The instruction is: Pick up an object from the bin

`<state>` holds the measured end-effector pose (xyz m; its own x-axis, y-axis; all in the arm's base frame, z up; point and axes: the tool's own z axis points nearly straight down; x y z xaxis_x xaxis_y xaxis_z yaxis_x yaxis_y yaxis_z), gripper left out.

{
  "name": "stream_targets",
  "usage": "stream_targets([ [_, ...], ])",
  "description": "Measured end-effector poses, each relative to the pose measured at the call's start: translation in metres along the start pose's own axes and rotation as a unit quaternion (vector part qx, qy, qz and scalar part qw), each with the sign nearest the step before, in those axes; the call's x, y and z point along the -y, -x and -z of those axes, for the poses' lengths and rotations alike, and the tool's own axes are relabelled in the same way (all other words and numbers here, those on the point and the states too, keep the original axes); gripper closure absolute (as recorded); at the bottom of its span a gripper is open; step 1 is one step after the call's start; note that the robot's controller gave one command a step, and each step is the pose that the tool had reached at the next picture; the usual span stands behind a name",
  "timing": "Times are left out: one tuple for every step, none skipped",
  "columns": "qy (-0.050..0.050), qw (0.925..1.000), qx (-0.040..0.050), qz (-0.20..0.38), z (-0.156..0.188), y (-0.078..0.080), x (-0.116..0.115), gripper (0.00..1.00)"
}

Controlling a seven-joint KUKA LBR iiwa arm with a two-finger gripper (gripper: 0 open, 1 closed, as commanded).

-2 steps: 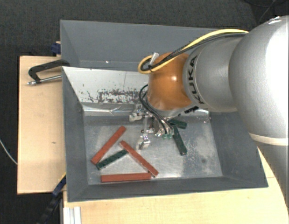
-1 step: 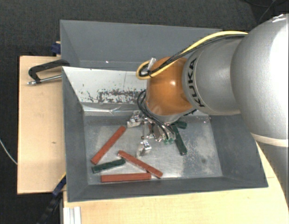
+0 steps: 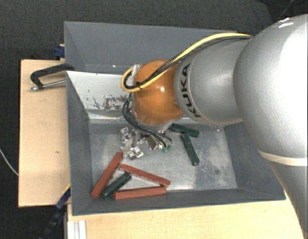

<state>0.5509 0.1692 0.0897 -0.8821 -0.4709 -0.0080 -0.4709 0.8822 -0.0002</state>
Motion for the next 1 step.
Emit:
stream_targets([
  [0.000,1.0000,-0.0003,0.000,0.0000,-0.0001,-0.0002,0.00],
])
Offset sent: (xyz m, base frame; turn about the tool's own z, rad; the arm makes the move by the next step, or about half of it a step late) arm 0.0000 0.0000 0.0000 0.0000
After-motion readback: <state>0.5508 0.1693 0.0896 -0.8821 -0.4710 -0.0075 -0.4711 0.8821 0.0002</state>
